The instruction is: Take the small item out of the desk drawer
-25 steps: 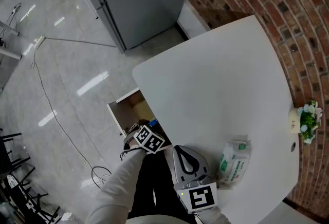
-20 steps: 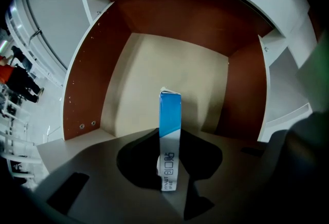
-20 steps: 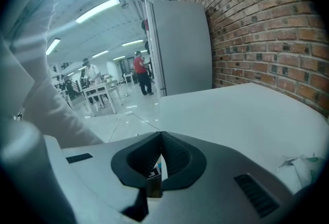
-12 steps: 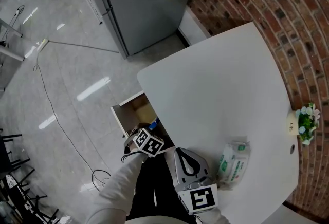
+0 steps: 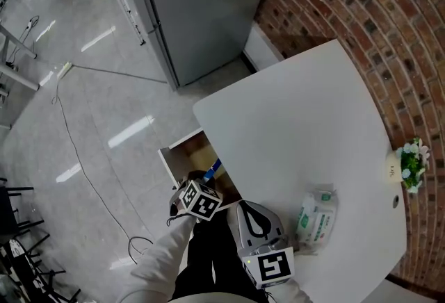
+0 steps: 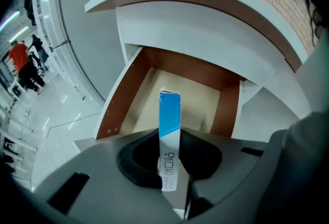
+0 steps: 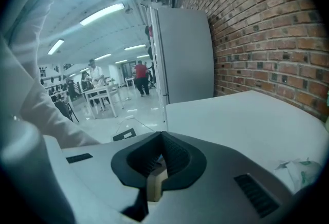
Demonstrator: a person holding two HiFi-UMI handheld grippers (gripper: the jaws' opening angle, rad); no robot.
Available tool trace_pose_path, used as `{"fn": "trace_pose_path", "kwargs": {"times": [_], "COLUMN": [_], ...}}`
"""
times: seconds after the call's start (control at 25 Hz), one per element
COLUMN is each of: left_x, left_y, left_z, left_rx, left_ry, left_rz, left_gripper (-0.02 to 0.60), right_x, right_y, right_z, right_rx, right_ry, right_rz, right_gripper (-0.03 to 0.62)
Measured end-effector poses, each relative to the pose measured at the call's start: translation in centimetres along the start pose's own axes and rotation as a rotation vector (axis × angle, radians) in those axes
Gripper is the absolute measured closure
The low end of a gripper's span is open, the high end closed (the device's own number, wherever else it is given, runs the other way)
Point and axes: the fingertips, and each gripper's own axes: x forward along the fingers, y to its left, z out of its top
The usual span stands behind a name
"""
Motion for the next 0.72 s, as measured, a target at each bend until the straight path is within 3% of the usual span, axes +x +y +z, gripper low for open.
{"fn": "trace_pose_path", "kwargs": {"times": [0.72], "left_x": [-9.8], "left_y": [0.7], "left_z": [2.1], "left_rx": [-0.050], "left_ry": [-0.185], "left_rz": [0.053], "left_gripper": [0.499], "right_x": [-1.7], "right_y": [2.0], "right_z": [1.7], "right_rx": [-0.056], "right_ry": [-0.104], "right_rz": [-0.029], "right_gripper": [0.568]}}
